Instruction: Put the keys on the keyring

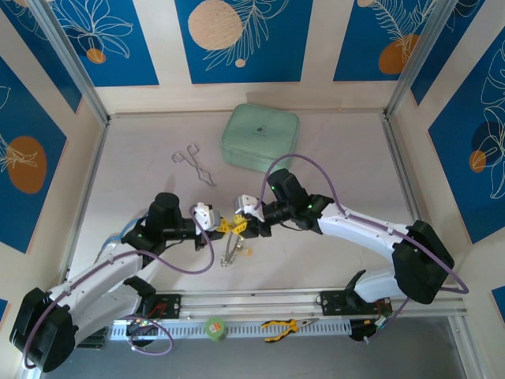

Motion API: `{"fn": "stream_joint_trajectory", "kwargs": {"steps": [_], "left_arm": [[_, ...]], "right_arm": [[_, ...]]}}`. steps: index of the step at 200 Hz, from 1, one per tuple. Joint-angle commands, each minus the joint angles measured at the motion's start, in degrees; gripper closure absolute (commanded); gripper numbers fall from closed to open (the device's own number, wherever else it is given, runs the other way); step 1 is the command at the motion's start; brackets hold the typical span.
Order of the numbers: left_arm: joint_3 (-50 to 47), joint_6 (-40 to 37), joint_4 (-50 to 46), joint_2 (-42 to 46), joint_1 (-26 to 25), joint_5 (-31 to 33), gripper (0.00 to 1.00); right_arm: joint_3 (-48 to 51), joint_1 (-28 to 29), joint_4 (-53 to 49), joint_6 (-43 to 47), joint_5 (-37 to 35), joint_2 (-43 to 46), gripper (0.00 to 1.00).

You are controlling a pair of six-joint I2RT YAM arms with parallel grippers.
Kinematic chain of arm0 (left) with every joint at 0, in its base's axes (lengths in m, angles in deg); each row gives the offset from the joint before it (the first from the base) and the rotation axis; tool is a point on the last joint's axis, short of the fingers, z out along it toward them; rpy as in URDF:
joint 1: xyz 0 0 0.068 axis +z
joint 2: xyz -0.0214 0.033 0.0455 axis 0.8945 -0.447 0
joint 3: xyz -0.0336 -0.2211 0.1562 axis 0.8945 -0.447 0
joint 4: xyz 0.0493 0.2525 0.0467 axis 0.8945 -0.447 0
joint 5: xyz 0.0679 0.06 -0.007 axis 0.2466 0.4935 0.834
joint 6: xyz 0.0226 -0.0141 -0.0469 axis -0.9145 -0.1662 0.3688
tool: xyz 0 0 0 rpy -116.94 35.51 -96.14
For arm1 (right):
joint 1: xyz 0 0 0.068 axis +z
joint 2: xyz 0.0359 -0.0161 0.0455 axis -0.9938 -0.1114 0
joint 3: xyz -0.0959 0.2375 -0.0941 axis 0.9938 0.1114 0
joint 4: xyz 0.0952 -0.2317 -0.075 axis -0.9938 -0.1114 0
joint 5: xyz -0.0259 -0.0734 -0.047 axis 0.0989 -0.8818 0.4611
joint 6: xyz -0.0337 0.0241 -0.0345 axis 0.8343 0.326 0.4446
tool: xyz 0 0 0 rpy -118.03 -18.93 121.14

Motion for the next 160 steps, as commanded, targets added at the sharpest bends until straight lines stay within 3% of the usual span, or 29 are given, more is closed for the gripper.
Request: {"fn": "stream_joint_trajectory", "kwargs": {"steps": [1, 62, 160], "left_arm": [[-0.75, -2.77, 2.51, 1.74, -0.95, -0.35, 1.0], [-1.96, -10.52, 2.22, 3.57, -3.13, 5.92, 1.0], [-1.95, -7.46, 3.39, 2.88, -3.74, 7.44, 1.0]], "right_arm": [[1.55, -1.46, -0.14, 0.97, -4.29, 2.26, 0.66], [2.98, -0.23, -1.11, 4.61, -10.66, 3.45, 0.68], [2.44, 1.5, 0.89, 5.45, -7.32, 2.14, 0.79]]}}
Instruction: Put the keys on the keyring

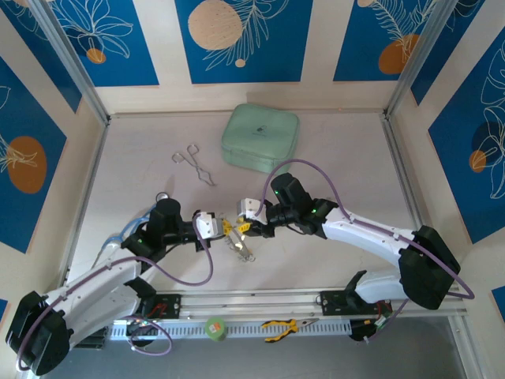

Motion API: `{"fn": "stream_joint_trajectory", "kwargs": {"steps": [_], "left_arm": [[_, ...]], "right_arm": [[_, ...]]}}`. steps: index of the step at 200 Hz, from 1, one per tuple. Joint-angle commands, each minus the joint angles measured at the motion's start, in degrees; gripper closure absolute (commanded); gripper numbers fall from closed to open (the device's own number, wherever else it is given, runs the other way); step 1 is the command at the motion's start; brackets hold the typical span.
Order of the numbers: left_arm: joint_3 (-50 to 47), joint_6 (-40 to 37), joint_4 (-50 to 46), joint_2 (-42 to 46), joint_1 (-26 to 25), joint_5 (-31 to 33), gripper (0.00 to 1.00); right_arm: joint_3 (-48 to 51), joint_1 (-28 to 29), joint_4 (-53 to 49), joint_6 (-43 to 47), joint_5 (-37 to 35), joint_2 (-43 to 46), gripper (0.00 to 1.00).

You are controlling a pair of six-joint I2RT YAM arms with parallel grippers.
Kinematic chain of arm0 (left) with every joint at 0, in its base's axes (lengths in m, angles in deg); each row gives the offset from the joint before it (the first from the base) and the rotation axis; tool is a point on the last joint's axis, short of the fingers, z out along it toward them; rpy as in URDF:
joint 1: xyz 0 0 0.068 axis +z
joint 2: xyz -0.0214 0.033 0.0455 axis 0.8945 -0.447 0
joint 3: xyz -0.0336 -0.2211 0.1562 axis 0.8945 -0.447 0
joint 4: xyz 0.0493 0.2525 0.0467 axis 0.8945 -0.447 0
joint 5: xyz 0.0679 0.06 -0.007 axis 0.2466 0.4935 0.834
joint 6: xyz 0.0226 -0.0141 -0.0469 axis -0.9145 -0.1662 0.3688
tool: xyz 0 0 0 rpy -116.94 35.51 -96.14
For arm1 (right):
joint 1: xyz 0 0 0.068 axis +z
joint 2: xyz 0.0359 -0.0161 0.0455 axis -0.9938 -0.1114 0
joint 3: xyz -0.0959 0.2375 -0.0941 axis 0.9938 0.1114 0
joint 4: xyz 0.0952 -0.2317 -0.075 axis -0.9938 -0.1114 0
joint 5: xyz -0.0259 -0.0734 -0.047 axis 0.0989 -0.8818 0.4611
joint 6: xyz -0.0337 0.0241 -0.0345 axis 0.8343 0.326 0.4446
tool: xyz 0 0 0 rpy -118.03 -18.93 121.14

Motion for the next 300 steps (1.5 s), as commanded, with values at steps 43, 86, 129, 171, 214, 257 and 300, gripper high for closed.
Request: {"fn": "stream_joint_trajectory", "kwargs": {"steps": [43, 86, 129, 171, 214, 257, 300], "left_arm": [[0.05, 1.48, 3.21, -0.24, -0.46, -0.25, 1.0], [0.22, 2.73, 4.01, -0.83, -0.53, -0.43, 1.0], [0.64, 4.25, 5.09, -2.13, -0.59, -0.92, 0.94], [0.95, 4.77, 5.57, -2.99, -0.58, -1.27, 0.9], [0.96, 4.91, 5.72, -2.92, -0.54, -1.49, 0.98], [0.3, 4.9, 6.15, -1.79, -0.64, -0.15, 1.0], [-0.62, 6.57, 8.26, -1.91, -0.7, 2.26, 1.0]], "right_arm": [[-0.82, 0.9, 1.56, 1.16, 2.75, -1.18, 0.84], [-1.18, 1.08, 1.86, 0.97, 3.15, -1.68, 1.0], [-1.95, 1.51, 2.15, 0.68, 4.33, -2.34, 1.0], [-2.19, 1.71, 2.73, 0.18, 4.94, -2.91, 1.0], [-2.29, 1.72, 2.68, 0.01, 4.57, -3.17, 1.0], [3.04, -2.87, 7.82, -9.59, 1.25, 2.7, 0.73], [1.43, -13.03, -6.49, -44.43, -33.42, 6.8, 0.66]]}}
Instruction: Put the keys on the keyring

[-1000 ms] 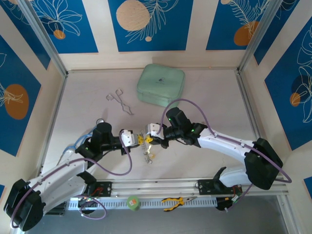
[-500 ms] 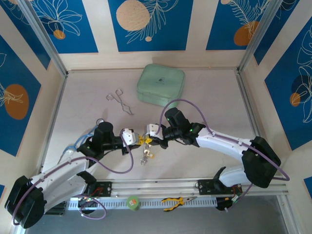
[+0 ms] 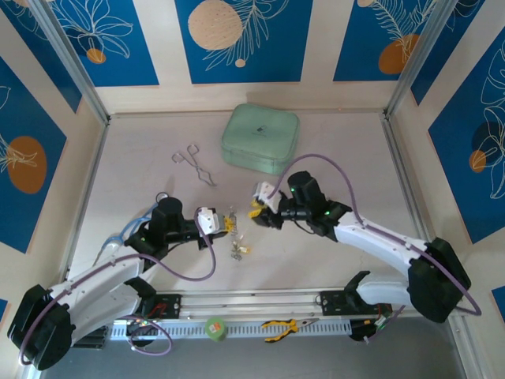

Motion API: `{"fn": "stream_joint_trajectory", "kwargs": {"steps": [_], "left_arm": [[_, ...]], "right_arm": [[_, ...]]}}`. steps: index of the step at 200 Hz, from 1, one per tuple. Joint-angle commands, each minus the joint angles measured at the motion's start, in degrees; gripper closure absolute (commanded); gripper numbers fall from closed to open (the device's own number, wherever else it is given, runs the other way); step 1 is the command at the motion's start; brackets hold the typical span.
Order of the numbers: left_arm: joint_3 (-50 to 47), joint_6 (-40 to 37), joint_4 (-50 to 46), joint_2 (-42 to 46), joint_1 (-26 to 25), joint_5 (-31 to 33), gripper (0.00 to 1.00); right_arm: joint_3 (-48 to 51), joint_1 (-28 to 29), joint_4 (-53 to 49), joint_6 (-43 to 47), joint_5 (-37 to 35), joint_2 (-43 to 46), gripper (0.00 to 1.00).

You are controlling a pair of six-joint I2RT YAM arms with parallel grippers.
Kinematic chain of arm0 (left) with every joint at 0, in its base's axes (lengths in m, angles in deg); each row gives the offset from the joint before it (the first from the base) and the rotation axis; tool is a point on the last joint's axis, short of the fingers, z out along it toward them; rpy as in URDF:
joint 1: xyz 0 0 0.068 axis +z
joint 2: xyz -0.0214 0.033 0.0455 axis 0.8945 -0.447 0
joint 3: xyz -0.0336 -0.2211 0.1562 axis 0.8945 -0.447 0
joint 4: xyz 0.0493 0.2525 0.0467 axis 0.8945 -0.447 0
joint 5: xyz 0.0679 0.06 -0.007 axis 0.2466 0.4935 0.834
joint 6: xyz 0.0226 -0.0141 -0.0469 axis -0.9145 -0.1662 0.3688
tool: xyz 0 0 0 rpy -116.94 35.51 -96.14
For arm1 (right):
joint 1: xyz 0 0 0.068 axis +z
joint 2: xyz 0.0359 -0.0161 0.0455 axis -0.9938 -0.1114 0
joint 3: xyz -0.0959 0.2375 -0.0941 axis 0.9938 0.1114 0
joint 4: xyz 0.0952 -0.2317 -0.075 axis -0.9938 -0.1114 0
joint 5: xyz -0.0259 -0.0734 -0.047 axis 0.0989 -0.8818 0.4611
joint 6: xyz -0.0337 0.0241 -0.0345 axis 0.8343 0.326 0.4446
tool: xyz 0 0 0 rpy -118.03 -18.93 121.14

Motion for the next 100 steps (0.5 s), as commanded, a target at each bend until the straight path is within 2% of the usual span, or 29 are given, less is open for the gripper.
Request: {"fn": "stream_joint_trajectory", "kwargs": {"steps": [1, 10, 23, 38, 68, 100], "left_arm": [[-0.29, 1.61, 3.74, 0.71, -0.55, 1.47, 1.0], [-0.3, 2.54, 4.07, 0.52, -0.56, 2.63, 1.0], [-0.05, 4.73, 4.5, 0.08, -0.62, 4.5, 1.0], [0.77, 7.43, 4.1, -0.74, -0.71, 6.05, 1.0], [2.75, 9.86, 1.72, -2.1, -1.25, 9.75, 1.0], [2.66, 9.34, 1.36, -1.78, -1.67, 10.43, 1.0]], "right_arm": [[-3.8, -5.79, -12.04, -27.14, -23.01, 0.29, 0.66], [-7.15, -9.85, -21.22, -36.12, -26.98, -1.46, 0.65], [-11.28, -15.19, -31.71, -44.05, -29.34, -4.77, 0.74], [-14.96, -18.06, -37.49, -42.78, -28.49, -9.64, 0.74], [-23.17, -18.5, -46.41, -39.23, -36.06, -21.13, 0.66], [-27.34, -20.01, -49.35, -35.96, -39.59, -29.33, 0.64]]}}
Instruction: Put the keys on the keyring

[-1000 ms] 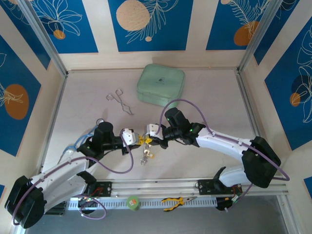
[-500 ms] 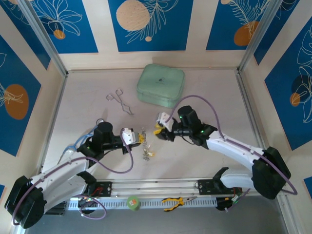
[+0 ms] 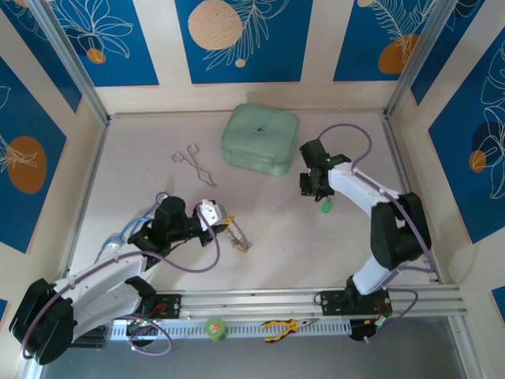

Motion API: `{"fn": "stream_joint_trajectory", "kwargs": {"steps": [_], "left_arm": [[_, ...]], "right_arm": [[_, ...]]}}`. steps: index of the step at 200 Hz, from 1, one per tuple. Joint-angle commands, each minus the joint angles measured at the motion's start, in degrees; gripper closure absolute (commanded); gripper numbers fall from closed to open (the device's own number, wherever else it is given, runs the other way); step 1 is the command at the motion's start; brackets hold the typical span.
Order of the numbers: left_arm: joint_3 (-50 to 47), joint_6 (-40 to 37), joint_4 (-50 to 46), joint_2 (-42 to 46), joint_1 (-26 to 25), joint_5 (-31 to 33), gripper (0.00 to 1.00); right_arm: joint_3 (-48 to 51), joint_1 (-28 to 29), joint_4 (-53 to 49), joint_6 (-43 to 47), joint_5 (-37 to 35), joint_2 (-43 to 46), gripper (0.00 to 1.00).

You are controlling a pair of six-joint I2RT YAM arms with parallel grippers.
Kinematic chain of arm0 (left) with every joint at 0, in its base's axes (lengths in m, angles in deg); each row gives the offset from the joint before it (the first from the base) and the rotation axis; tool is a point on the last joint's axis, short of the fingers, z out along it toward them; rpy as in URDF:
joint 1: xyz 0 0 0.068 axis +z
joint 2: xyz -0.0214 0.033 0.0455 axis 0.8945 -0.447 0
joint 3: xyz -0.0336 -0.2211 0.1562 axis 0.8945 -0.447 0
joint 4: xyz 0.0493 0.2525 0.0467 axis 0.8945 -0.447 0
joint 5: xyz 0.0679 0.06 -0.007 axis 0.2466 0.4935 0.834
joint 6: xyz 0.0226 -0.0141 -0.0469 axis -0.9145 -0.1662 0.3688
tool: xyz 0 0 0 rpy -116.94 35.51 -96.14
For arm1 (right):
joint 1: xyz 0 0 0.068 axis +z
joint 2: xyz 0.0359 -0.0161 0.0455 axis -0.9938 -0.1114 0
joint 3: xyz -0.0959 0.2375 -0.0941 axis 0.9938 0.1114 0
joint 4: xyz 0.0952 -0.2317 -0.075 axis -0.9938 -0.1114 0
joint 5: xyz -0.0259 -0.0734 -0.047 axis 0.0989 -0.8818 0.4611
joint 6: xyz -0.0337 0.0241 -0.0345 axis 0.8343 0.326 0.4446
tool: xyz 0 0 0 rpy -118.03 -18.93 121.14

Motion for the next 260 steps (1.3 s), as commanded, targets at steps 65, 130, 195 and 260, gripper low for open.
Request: {"fn": "stream_joint_trajectory", "kwargs": {"steps": [65, 130, 195, 260], "left_arm": [[2.19, -0.76, -0.49, 0.91, -1.73, 2.7, 1.0], [2.19, -2.31, -1.68, 1.21, -2.27, 2.69, 1.0], [2.17, -3.31, -1.9, 0.9, -2.53, 2.55, 1.0], [2.18, -3.62, -2.39, 0.96, -2.75, 2.52, 1.0]], "right_arm": [[-5.21, -2.9, -8.29, 1.17, -9.69, -9.46, 0.65], [-7.91, -4.05, -8.37, 1.51, -10.33, -13.49, 0.68], [-8.22, -4.01, -9.19, 1.21, -11.82, -15.46, 0.77], [-8.67, -3.39, -10.42, 1.67, -14.79, -16.28, 0.94]]}}
